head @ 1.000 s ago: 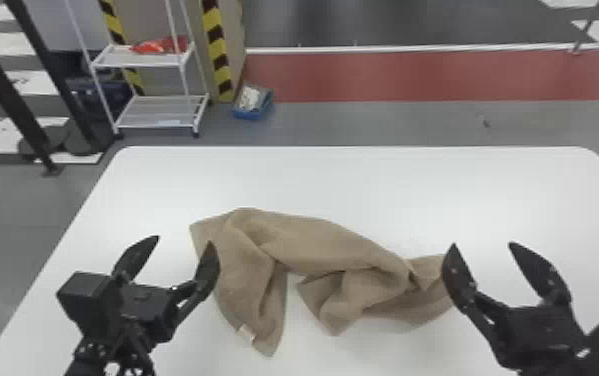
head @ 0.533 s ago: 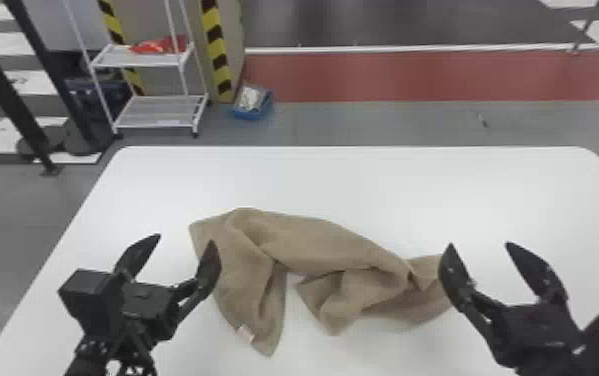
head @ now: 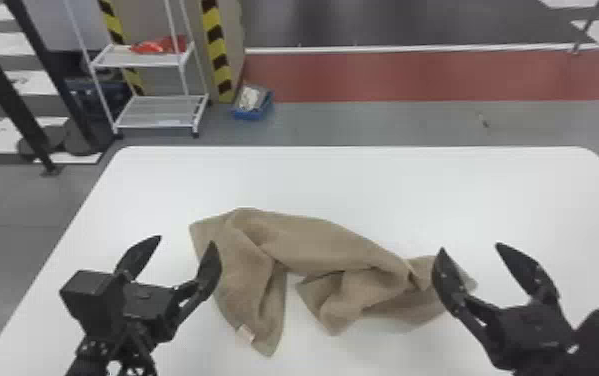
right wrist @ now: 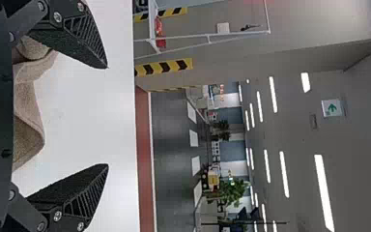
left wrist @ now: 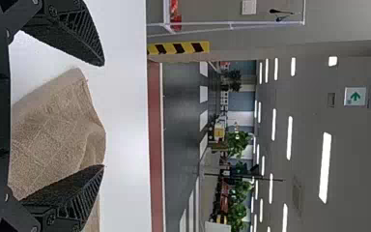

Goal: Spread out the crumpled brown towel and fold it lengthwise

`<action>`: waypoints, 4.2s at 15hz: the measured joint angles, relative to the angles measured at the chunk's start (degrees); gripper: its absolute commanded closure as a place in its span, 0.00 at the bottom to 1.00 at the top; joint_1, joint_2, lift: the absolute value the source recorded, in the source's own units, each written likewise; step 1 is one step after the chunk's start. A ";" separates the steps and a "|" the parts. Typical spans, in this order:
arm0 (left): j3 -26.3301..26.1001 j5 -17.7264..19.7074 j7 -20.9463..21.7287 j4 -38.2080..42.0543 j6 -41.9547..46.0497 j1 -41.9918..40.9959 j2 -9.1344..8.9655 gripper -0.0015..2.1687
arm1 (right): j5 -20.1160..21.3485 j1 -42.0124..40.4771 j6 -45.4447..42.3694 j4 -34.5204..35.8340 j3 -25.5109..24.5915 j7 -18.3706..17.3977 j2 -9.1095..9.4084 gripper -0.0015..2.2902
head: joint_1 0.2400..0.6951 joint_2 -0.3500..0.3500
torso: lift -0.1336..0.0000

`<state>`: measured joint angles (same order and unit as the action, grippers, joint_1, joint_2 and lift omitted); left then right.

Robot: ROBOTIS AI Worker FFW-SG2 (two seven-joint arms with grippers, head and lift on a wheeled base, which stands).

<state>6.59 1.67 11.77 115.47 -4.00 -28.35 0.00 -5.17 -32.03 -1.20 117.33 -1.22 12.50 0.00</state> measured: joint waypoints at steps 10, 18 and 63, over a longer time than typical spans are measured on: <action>-0.07 0.09 -0.03 -0.73 0.09 -0.03 0.00 0.06 | 21.31 -1.68 1.28 -0.18 -5.13 23.35 0.00 0.09 | 1.00 0.66 | 0.07; 0.02 0.08 -0.09 -1.04 0.11 0.30 0.00 0.06 | 28.59 1.67 13.74 -0.10 -2.98 26.49 0.00 0.10 | 1.00 0.66 | 0.07; 0.04 0.91 0.18 0.04 0.18 -0.62 0.00 0.06 | 11.68 23.53 41.91 -4.43 -24.35 19.65 -1.04 0.03 | 1.00 0.27 | 0.07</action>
<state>6.63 2.58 11.95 115.51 -3.83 -28.96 0.00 6.51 -8.50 40.70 112.90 -25.58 32.15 -1.04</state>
